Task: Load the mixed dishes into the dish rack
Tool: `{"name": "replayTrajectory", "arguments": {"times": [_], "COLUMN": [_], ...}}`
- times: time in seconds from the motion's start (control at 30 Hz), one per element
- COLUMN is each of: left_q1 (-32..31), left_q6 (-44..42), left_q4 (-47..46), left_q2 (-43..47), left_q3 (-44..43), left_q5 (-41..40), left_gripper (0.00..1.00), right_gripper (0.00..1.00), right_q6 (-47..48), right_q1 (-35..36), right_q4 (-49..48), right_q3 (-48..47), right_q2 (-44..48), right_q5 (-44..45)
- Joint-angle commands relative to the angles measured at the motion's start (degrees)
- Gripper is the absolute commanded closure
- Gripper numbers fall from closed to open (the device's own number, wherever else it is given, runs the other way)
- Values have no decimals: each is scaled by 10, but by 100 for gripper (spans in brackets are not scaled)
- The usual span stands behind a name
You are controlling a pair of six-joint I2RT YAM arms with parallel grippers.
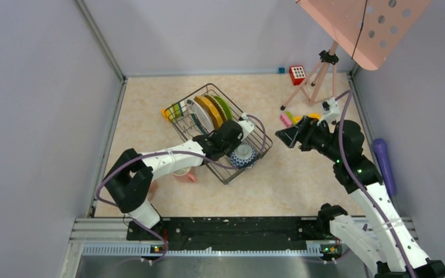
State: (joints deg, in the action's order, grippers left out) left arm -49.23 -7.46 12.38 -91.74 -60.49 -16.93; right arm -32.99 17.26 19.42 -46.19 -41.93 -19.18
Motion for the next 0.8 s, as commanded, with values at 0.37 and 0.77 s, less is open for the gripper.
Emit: {"name": "replayTrajectory", "arguments": {"times": [0.37, 0.77], "left_q1": [15, 15], "left_q6": [69, 105], "left_q4": [-74, -43], "left_q2": [-77, -57], "left_q3": [-49, -58], "left_q5": [-41, -36], "left_gripper": [99, 53], "right_gripper": [25, 25], "right_q6": [6, 0], "right_q1": [-14, -15], "right_q4": [5, 7], "right_q3": [-13, -13], "right_q2": [21, 22], "right_q5": [6, -1]}}
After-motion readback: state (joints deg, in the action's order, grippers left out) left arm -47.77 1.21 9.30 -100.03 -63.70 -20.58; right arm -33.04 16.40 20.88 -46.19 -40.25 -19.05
